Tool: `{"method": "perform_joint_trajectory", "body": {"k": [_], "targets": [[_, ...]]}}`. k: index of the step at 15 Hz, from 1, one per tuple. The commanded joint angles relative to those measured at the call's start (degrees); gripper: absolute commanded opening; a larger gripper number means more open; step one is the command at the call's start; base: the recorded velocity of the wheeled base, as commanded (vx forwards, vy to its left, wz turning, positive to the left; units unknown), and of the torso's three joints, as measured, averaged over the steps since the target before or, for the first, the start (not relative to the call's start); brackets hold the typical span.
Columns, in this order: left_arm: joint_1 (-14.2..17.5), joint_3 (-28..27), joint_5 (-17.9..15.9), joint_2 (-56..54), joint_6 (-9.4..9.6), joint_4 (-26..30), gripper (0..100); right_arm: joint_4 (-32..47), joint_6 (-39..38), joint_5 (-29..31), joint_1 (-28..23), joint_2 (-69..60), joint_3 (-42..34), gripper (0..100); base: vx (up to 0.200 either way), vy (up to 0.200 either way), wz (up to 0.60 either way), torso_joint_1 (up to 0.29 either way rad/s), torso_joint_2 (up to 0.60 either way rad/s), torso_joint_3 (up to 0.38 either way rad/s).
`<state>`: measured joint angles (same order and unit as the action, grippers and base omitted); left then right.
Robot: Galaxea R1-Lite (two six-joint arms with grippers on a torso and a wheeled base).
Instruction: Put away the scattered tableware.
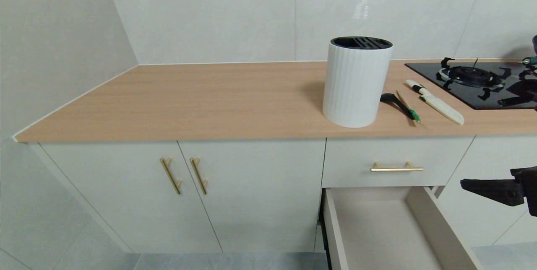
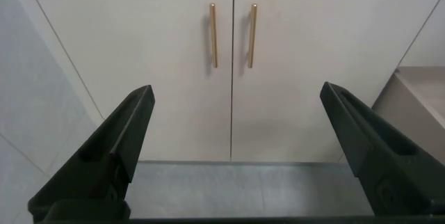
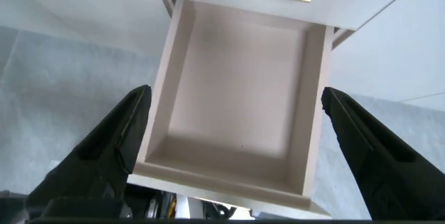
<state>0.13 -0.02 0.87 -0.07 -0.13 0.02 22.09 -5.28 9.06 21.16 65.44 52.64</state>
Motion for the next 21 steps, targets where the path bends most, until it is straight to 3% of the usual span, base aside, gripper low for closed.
{"method": "perform_joint_trajectory", "body": {"k": [1,7,9,12,21], "targets": [[0.04,0.02,0.01,0.07,-0.04,-0.02,100,-0.64,0.01,0.26,-0.07,0.48,0.10,100,0.000,0.000,0.00,0.046,-0.14,-0.090],[0.04,0.02,0.01,0.07,-0.04,-0.02,100,1.29,-9.49,5.97,-2.88,20.43,24.62,100,0.000,0.000,0.00,0.004,-0.01,-0.009],[0.04,0.02,0.01,0.07,-0.04,-0.02,100,1.29,-13.71,9.40,-2.88,27.20,28.75,100,0.000,0.000,0.00,0.000,0.00,0.000],[0.04,0.02,0.01,0.07,-0.04,-0.02,100,-4.07,-13.79,14.41,-4.90,36.87,31.74,100,0.000,0.000,0.00,0.000,0.00,0.000],[0.04,0.02,0.01,0.07,-0.04,-0.02,100,-9.96,-13.79,17.57,-8.77,44.07,31.82,100,0.000,0.000,0.00,0.000,0.00,0.000]]}}
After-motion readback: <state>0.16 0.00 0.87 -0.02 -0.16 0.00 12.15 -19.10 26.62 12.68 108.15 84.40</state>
